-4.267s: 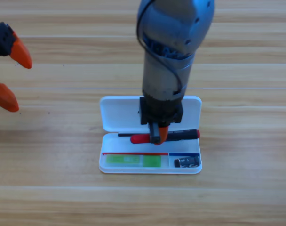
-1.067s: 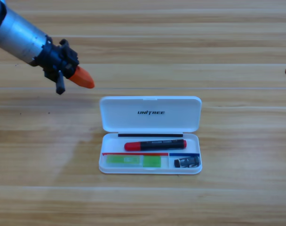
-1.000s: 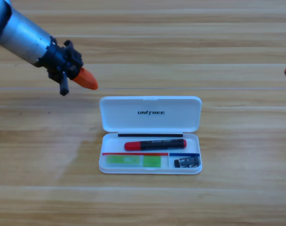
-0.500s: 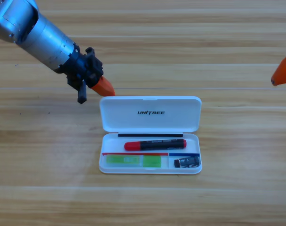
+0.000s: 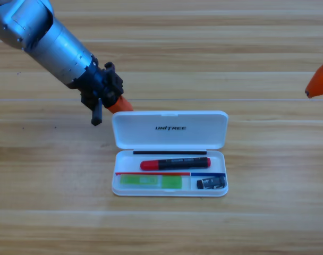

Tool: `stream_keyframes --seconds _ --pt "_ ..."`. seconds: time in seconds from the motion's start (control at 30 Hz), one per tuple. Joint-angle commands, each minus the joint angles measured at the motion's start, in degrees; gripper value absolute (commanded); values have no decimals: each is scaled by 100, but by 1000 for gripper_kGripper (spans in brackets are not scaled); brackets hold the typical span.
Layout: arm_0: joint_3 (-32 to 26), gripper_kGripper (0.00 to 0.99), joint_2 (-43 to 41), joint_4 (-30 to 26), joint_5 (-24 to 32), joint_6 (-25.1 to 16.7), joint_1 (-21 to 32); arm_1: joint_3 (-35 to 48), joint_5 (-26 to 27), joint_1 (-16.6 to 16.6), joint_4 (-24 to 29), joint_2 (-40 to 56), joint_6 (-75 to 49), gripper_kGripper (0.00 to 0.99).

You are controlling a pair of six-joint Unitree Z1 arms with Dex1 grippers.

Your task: Clean up eraser and pencils

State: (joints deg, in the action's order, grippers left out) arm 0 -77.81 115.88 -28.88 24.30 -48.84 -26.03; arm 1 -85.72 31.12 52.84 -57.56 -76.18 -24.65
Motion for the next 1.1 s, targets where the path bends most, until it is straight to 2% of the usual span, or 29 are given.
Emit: stream_keyframes --seconds 0.03,0.53,0.83,1.1 --pt "2 0 -101 -206 -75 59 -297 152 114 138 79 -125 22 937" --pt "354 0 -637 -504 -172 59 -772 134 114 182 79 -125 57 937" --pt "530 0 -690 -496 -251 77 -948 134 114 191 79 -125 57 937" --pt "820 0 -698 -258 -365 77 -992 152 114 253 79 -151 66 937"
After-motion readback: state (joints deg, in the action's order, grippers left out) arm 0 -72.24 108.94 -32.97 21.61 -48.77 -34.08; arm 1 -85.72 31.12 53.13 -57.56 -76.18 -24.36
